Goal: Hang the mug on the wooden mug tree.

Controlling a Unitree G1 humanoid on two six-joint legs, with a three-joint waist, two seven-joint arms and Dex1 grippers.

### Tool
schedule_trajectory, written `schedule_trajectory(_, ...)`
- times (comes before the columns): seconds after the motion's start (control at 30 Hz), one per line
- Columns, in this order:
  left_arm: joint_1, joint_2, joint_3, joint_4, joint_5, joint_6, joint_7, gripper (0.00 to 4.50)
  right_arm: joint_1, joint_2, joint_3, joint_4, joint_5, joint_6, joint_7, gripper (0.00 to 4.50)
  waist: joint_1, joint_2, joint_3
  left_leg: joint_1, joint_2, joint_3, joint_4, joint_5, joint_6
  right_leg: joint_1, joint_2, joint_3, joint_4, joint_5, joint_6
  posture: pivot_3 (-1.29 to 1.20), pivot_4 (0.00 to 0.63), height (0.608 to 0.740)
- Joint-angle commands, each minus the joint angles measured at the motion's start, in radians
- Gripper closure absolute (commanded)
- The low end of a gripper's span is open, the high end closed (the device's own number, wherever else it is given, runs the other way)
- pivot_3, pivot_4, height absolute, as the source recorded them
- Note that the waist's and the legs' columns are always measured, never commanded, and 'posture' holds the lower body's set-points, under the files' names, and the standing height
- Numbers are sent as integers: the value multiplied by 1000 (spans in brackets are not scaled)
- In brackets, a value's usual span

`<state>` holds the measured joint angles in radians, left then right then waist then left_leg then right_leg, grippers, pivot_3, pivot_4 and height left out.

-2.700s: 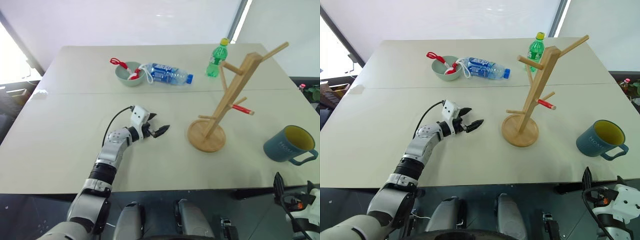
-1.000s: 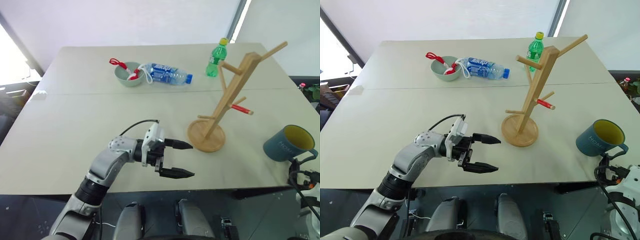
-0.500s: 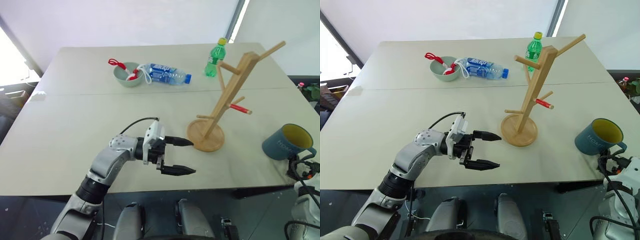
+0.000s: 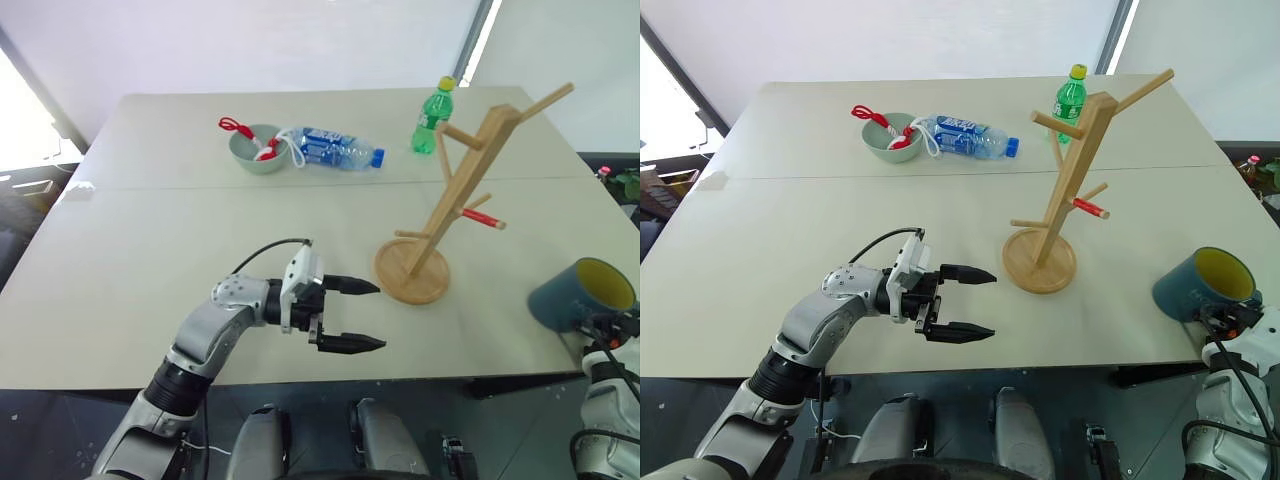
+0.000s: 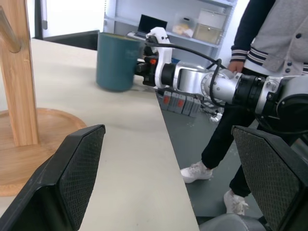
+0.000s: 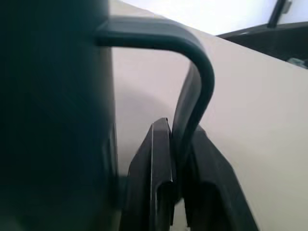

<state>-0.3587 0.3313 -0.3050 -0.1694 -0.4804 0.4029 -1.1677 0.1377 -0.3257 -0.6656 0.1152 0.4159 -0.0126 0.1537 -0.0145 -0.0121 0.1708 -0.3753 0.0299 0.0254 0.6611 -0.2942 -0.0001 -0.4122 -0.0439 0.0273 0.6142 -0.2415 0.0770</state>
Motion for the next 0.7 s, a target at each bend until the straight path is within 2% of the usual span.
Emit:
schedule_trajectory(0.03,-14,-8,13,-16,-12,-19,5,0,48,-20,39,-101,-52,-30,27,4465,0,1,0,0,0,0,0,0,0,0,0,0,0,0,0,0,150,740)
schedule_trajectory(0.2,-37,-19,21,17,-16,-13,4,0,188,-126,168,-345,-222,-77,141,4465,-2,1,0,0,-1,0,0,0,0,0,0,0,0,0,0,0,150,740)
schedule_trajectory(0.33,-35,-9,26,28,-6,-32,-2,0,238,-228,179,-511,-233,-56,236,4465,-2,1,0,1,-1,0,1,0,0,0,0,0,1,0,1,0,150,740)
schedule_trajectory(0.5,-21,15,36,24,-8,-51,-7,0,243,-336,142,-609,-258,-18,310,4465,4,-1,1,0,-1,0,1,0,0,1,1,-1,1,0,1,0,150,740)
schedule_trajectory(0.7,-36,26,86,48,-8,-76,14,0,157,-440,131,-719,-252,75,360,4465,4,-2,2,0,-2,-1,2,0,0,1,0,-1,0,0,1,0,150,740)
